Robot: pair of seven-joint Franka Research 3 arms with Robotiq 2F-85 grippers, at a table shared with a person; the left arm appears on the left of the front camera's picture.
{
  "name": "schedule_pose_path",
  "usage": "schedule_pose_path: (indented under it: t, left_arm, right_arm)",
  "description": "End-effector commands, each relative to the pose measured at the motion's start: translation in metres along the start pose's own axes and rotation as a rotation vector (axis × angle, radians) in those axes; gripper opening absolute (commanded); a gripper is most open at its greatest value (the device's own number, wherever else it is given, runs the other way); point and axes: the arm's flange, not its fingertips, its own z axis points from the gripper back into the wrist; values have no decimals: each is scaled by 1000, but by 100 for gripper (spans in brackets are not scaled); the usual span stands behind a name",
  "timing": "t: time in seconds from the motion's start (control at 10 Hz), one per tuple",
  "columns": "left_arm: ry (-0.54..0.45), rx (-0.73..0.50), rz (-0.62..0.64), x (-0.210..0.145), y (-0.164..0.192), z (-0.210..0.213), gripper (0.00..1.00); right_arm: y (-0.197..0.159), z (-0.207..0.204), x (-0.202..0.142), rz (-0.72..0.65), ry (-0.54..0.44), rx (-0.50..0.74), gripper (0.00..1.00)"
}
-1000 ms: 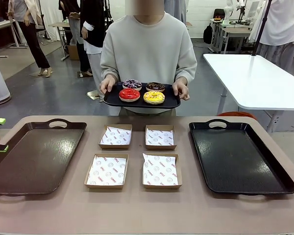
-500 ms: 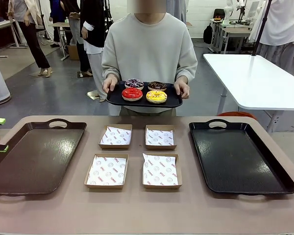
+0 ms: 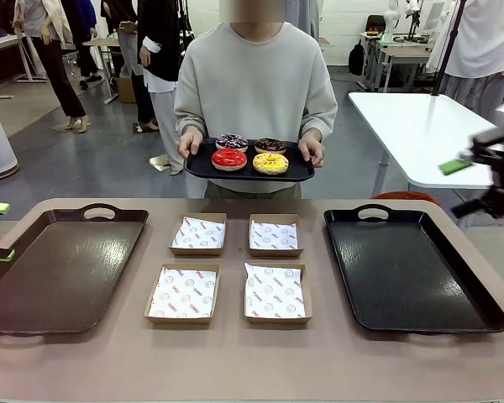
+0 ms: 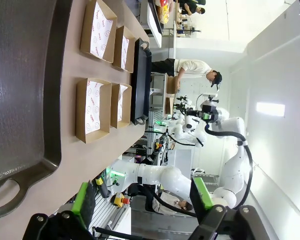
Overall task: Individually package the donuts and arrange them on the tray.
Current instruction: Pick up one Paper togo box.
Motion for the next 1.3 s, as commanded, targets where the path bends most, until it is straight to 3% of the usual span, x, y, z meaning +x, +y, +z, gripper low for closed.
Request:
schedule_pose_path:
  t: [0.0,0.4,0.8,1.2]
  left_arm:
    - [-1,-13,-2,0,-1,1,100]
    - [-1,-13,-2,0,-1,1,100]
    - [-1,-13,-2,0,-1,1,100]
    - [-1,-13,-2,0,-1,1,100]
  right_arm:
    - [21,-28,42,2,25,-236,100]
    - [44,-104,102,34,-61,-546,100]
    - [47,-133,94,64,-77,-633,100]
    - [48,-132,100,76,-53,-589,100]
